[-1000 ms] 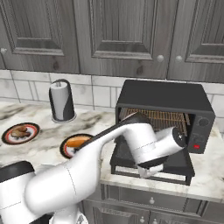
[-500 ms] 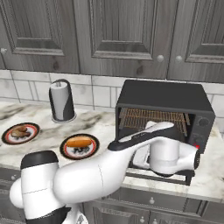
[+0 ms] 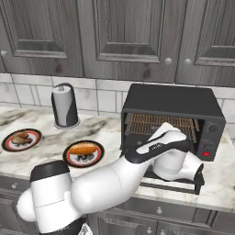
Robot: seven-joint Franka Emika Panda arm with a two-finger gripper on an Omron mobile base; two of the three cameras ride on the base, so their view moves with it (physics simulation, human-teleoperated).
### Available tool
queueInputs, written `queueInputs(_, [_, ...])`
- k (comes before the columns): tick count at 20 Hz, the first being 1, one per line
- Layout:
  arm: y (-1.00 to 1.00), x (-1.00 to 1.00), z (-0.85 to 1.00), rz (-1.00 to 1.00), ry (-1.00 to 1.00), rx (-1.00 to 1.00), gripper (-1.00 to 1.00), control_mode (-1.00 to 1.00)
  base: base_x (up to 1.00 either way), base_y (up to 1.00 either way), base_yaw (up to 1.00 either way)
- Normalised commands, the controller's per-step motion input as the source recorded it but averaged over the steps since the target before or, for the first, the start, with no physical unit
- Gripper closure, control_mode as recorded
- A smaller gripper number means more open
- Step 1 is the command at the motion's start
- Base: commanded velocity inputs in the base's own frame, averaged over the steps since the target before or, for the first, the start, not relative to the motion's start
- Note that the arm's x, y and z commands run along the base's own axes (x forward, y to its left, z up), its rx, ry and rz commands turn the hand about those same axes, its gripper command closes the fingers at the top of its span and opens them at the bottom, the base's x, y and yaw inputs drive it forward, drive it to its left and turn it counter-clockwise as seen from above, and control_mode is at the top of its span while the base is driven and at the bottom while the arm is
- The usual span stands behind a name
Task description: Open the toaster oven door. Place the hotdog bun on the bottom rack in the toaster oven and place the chicken drumstick on the top rack.
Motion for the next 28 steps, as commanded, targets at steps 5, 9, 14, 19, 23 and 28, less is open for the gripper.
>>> queueInputs(5, [-0.01, 0.47, 0.08, -0.17, -0.1, 0.09, -1.0, -1.0, 0.0, 0.0, 0.0])
queueInputs(9, [0.0, 0.56, -0.05, -0.18, -0.09, 0.0, -1.0, -1.0, 0.0, 0.0, 0.0])
queueInputs(14, [-0.05, 0.52, -0.07, -0.06, -0.09, 0.01, -1.0, -1.0, 0.0, 0.0, 0.0])
queueInputs(19, [-0.04, 0.68, -0.3, 0.0, 0.0, 0.0, -1.0, -1.0, 0.0, 0.0, 0.0])
queueInputs(23, [-0.12, 0.66, -0.31, 0.0, 0.0, 0.0, -1.0, -1.0, 0.0, 0.0, 0.0])
queueInputs(28, [-0.26, 0.52, -0.31, 0.0, 0.0, 0.0, -1.0, -1.0, 0.0, 0.0, 0.0])
